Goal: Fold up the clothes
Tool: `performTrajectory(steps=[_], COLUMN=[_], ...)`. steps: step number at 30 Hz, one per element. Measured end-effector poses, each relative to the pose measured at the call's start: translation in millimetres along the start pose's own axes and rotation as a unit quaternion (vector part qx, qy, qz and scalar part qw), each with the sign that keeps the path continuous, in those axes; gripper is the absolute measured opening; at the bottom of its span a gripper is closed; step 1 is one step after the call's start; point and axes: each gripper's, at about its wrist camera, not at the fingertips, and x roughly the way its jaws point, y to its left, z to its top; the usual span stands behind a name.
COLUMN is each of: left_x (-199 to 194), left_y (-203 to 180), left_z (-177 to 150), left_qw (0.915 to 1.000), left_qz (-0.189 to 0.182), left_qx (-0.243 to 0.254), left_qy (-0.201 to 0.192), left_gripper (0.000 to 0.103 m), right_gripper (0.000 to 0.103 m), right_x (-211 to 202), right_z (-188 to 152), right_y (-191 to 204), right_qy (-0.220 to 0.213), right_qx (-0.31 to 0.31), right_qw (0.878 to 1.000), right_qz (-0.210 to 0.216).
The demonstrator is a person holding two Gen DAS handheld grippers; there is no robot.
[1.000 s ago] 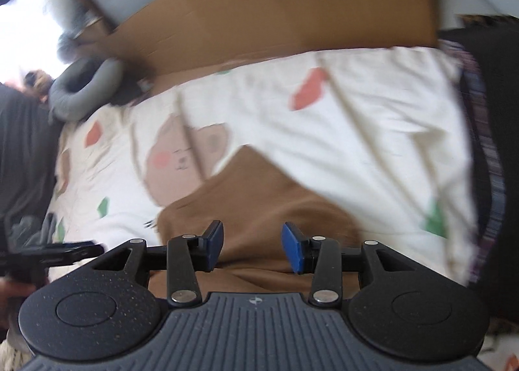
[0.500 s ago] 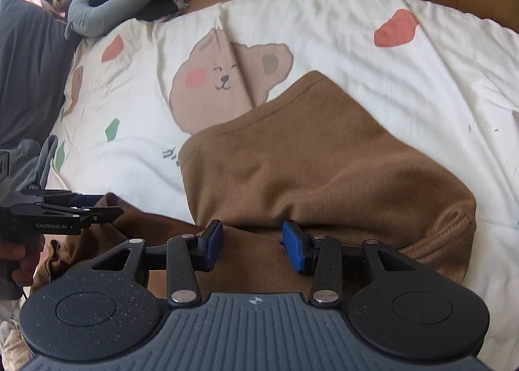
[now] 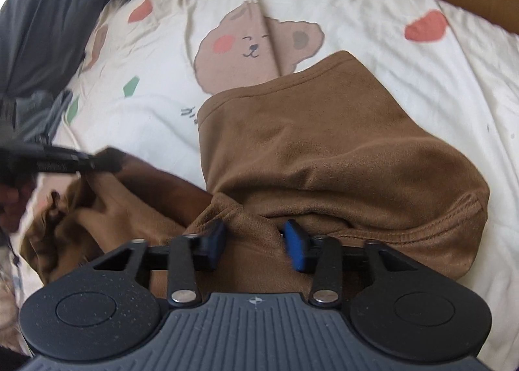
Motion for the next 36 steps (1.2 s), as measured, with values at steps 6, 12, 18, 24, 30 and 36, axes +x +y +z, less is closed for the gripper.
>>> performTrajectory(steps=[6,12,18,24,30,36], left_x=[-25,-55,-84,-96,-71,-60], left_y=[0,7,7,7,16,26], left_z=[5,23,46,48,20,-19], left_qw=[0.9990,0.9946,0.9856,0.9793,0.9892,0.9957], left_qz=[0.005,0.015,0.026,0.030,0.029,0.027], left_qx=[-0.009,-0.020,-0.019,-0.016,-0.023,-0.039], left_qy=[-0.042,-0.100,-0.166,-0.199,-0.141,-0.080], left_gripper=[0.008,0.007,0.007,0.007,0.007,0.008], right_gripper=[0.001,0.000,0.000,0.000,0.000,0.000], right_x=[-8,-26,-50,-66,-48,-29], right_z=[8,27,62,80,45,9], right_y=[-3,7,22,36,39,41], right_qy=[-0.005,-0.045,-0.105,-0.155,-0.114,-0.071], right_qx=[-0.008,-0.018,-0.033,-0.058,-0.057,-0.056], right_qw=[1.000,0.999,0.994,0.986,0.992,0.996], right_qz=[0.004,0.009,0.009,-0.002,0.007,0.016])
